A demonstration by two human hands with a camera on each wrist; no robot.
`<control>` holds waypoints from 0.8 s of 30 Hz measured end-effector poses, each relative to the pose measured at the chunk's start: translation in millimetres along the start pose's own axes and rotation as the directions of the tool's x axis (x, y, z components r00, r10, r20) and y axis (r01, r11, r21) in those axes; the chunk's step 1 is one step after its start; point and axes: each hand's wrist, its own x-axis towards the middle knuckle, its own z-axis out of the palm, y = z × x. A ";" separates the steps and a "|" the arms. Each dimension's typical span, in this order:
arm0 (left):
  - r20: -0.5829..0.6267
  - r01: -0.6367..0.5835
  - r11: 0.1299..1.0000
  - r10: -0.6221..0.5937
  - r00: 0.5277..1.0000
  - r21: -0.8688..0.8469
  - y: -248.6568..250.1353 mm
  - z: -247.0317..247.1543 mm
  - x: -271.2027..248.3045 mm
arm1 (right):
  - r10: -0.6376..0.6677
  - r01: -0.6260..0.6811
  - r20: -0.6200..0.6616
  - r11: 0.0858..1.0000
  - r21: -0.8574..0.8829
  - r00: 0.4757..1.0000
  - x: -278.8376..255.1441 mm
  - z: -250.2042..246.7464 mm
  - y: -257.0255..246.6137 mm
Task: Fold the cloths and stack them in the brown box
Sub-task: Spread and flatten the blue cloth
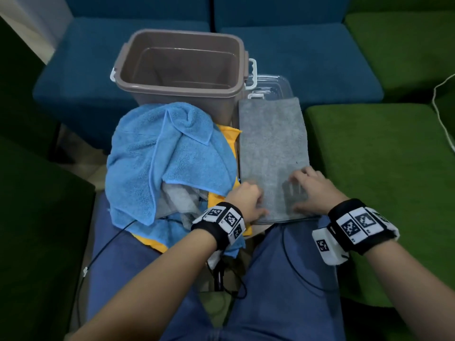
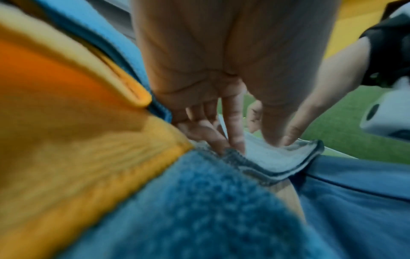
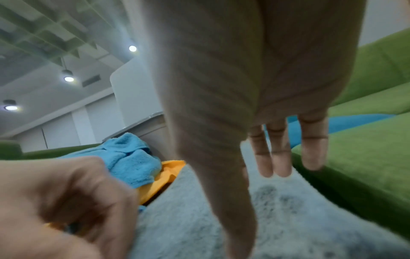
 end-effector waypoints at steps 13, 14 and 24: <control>0.026 -0.030 0.982 0.036 0.999 -0.187 -3.8 -22.8 -1.1 | -0.089 0.088 -0.028 0.995 -0.037 0.996 11.7 -15.2 -42.2; -0.019 -0.040 0.950 0.036 0.999 -0.309 -4.8 -36.5 -5.9 | -0.143 0.144 -0.081 0.989 0.011 0.986 13.8 -21.4 -52.1; -0.238 0.049 0.989 -0.082 0.968 -0.140 -88.4 -145.7 -82.2 | -0.521 0.550 -0.302 0.835 0.014 0.799 16.7 -33.5 -169.9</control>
